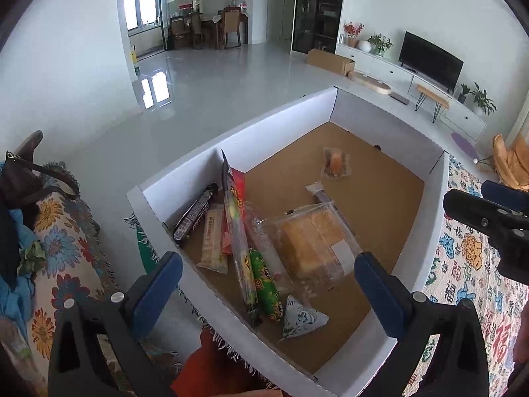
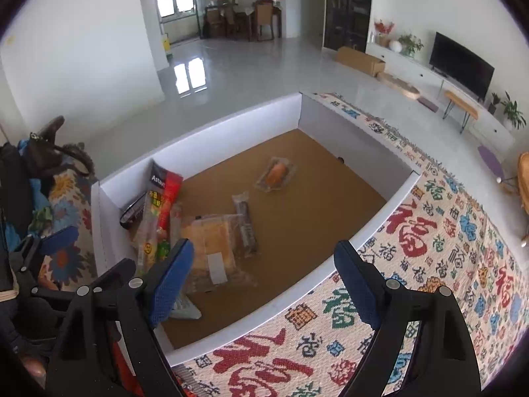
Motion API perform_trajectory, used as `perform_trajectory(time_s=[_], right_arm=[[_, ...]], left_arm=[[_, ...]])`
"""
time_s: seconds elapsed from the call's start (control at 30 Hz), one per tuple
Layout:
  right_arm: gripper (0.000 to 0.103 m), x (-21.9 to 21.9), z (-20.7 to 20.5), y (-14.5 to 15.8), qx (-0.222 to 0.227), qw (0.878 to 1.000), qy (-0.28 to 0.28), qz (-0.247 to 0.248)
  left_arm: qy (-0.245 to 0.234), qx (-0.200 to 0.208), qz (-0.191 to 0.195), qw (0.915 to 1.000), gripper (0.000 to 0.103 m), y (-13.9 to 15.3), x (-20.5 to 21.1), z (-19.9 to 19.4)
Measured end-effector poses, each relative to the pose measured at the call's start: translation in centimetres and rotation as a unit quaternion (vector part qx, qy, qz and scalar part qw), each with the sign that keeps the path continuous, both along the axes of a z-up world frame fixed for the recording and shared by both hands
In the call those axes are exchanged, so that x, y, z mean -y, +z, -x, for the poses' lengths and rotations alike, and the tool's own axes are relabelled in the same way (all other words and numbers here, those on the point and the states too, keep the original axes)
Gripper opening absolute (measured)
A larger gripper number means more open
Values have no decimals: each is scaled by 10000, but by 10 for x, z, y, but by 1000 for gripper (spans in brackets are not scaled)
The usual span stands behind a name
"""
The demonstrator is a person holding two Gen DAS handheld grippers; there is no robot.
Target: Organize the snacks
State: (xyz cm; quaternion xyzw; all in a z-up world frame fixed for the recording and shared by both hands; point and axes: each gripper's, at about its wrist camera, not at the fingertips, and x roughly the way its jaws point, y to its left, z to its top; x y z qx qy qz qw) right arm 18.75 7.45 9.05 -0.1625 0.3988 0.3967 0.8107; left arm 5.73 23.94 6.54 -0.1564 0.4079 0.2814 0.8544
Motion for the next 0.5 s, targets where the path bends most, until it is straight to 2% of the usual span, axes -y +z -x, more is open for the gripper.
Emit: perform_trajectory(time_s=[0.5], right_arm=[[89, -3, 3, -4, 120, 9998, 50, 155]], left_arm=[[56, 20, -189, 9998, 103, 3, 2, 0]])
